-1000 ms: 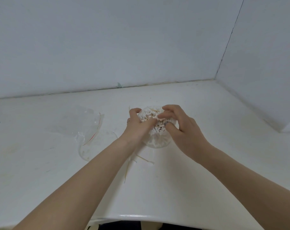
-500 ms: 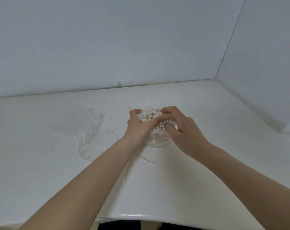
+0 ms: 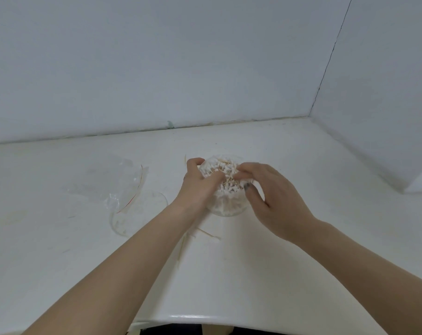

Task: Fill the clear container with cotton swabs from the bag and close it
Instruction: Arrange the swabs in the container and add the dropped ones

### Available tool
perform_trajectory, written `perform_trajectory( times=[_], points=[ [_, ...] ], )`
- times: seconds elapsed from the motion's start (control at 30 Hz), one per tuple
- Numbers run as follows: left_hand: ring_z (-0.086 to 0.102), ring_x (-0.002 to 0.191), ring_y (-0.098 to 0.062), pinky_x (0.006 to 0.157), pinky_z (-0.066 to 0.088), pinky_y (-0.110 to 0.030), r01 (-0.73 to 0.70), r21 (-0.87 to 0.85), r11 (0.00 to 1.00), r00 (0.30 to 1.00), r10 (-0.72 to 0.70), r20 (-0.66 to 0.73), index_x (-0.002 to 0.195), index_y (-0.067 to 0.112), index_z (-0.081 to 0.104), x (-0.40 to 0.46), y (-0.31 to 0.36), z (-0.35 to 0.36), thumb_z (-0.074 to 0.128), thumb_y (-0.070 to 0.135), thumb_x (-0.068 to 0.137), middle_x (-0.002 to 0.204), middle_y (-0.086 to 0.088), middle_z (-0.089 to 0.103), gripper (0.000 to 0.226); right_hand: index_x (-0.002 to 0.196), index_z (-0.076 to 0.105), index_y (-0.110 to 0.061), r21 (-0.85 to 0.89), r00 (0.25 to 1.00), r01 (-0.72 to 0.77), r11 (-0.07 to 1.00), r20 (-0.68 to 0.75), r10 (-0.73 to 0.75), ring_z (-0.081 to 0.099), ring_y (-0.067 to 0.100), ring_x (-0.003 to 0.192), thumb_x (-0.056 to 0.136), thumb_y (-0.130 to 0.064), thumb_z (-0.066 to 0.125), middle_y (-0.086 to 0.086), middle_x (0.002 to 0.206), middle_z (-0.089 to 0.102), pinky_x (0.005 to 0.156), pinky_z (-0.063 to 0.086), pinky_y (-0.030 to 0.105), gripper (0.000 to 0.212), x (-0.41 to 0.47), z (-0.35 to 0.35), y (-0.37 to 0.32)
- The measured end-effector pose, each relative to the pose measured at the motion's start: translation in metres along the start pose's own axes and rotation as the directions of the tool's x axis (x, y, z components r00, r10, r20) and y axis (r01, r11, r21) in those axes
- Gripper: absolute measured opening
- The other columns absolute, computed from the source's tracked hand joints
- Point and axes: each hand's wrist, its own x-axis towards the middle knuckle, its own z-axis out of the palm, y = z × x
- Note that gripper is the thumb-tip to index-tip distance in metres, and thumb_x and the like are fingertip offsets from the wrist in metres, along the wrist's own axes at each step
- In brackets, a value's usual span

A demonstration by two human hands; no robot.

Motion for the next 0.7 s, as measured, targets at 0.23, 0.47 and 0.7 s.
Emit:
perform_trajectory(
  times=[0.23,0.47,0.7],
  points=[
    [0.068,0.107,-0.018,0.089,0.055,-0.030,-0.101,0.096,0.990,0.994,0.097,0.044,0.141,0.029,0.038,-0.001,0.003,-0.003,0.068,0.043,0.092,0.127,-0.005,0.065,0.059,0.134,0.053,-0.011,-0.190,0.994,0.102,0.976,0.063,-0.092,0.053,0.020,0.127,0.100,-0.014,0.048,0.003,0.130,0.063,0.108,0.042,0.033,0.035,0.000,0.004,0.008],
    [0.065,0.104,-0.005,0.083,0.051,-0.019,-0.203,0.260,0.944,0.972,0.161,0.174,0.139,0.036,0.049,0.013,0.018,-0.019,0.077,0.042,0.090,0.126,0.006,0.061,0.057,0.135,0.050,-0.016,0.010,0.996,-0.036,0.999,-0.082,0.036,0.051,0.008,0.127,0.101,-0.016,0.047,-0.007,0.133,0.060,0.101,0.034,0.007,0.035,-0.006,0.006,0.007],
    [0.068,0.087,-0.007,0.073,0.051,-0.021,-0.095,0.282,0.955,0.984,0.047,0.172,0.118,0.014,0.059,0.024,0.024,-0.012,0.082,0.040,0.085,0.101,0.006,0.070,0.048,0.137,0.044,-0.022,0.233,0.976,-0.196,0.952,-0.050,0.213,0.051,0.001,0.126,0.103,-0.016,0.044,-0.012,0.135,0.060,0.100,0.032,0.005,0.035,-0.004,0.017,0.008]
  ],
)
